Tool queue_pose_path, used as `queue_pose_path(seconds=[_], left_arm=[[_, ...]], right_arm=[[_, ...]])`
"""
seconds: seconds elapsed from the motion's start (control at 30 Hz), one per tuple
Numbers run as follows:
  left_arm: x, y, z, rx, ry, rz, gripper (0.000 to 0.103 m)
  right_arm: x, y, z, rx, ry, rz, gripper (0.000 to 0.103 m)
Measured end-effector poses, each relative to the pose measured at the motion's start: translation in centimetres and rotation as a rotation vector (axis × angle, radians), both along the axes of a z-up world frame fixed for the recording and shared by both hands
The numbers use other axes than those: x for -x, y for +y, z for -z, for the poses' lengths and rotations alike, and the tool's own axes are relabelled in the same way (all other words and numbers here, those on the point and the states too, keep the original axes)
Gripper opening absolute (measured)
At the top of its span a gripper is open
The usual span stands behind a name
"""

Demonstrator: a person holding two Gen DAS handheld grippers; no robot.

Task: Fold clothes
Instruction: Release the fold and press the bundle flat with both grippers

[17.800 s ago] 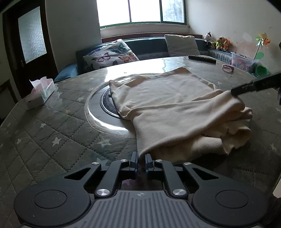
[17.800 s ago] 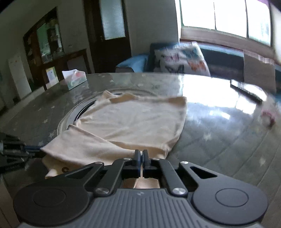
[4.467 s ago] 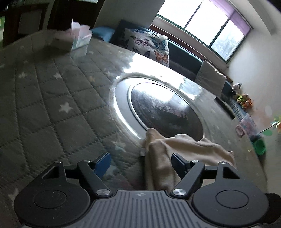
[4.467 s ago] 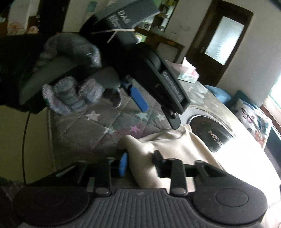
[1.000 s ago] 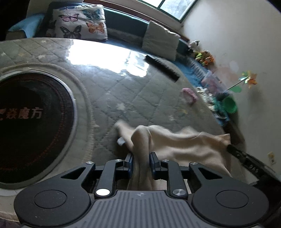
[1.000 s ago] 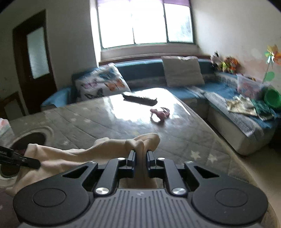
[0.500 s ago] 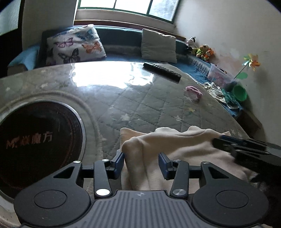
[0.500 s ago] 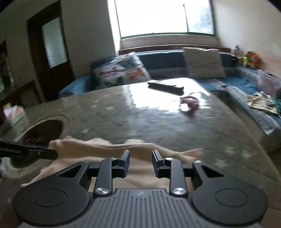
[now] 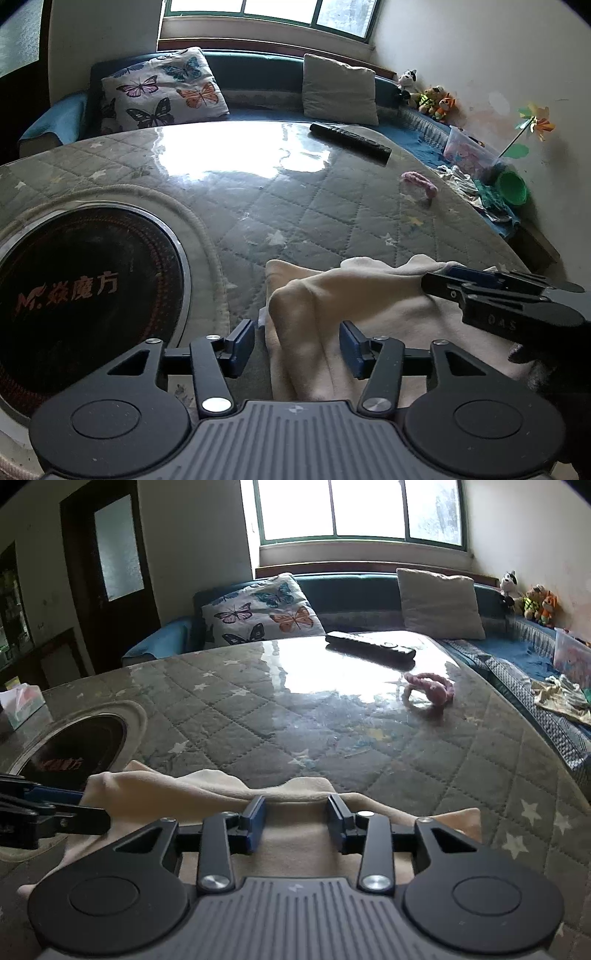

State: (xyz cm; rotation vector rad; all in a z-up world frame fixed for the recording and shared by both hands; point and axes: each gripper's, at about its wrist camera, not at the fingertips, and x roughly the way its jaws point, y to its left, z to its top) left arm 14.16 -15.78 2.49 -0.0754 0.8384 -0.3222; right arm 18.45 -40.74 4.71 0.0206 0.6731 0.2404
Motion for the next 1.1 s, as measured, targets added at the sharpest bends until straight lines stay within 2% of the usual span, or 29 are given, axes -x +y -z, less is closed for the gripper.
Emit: queue_pose_path(seconds=[0.13,0.23,0.33,0.43,0.5,0.6,0.67,1.1], left_arm=[[0.4,0.1,0.1,-0.006,0.003,-0.003,0.062],[0.9,0.4,0.0,-0.015,0.003,-0.009,0.070],[1.5,1.0,-0.1,-0.019,-0.005,-0.016,0.076],[1.9,1.4,-0.1,-0.018,-0.002,-0.022,0.083],[2.3,1.6,-0.1,-0.020,-0.003,-0.018,0.084],[3.0,1.9,-0.1,-0.028,-0.007,-0.015,0.089],[3.4,2.1,-0.1,-0.031,-0.010,-0.018,0.092],[6.1,2.4,-0.4,-0.033,-0.035,0.010,0.097]], right_arm=[[0.5,1.2,0.2,0.044,0.000,-0.032,0.053],[0.7,2.0,0.5,0.090,-0.006,-0.036,0.055],[1.2,2.0,0.0,0.084,-0.013,-0.043,0.069],[2.1,2.4,-0.2,0.097,-0.017,-0.053,0.073],[2.7,2.5,-0.2,0.097,-0.012,-0.052,0.082],[3.9,2.5,-0.3,0.089,-0.007,-0.044,0.083],[4.5,2.3,-0.3,0.081,-0.001,-0.031,0.087],[10.0,0.7,-0.3,0.020,-0.018,0.053,0.090]])
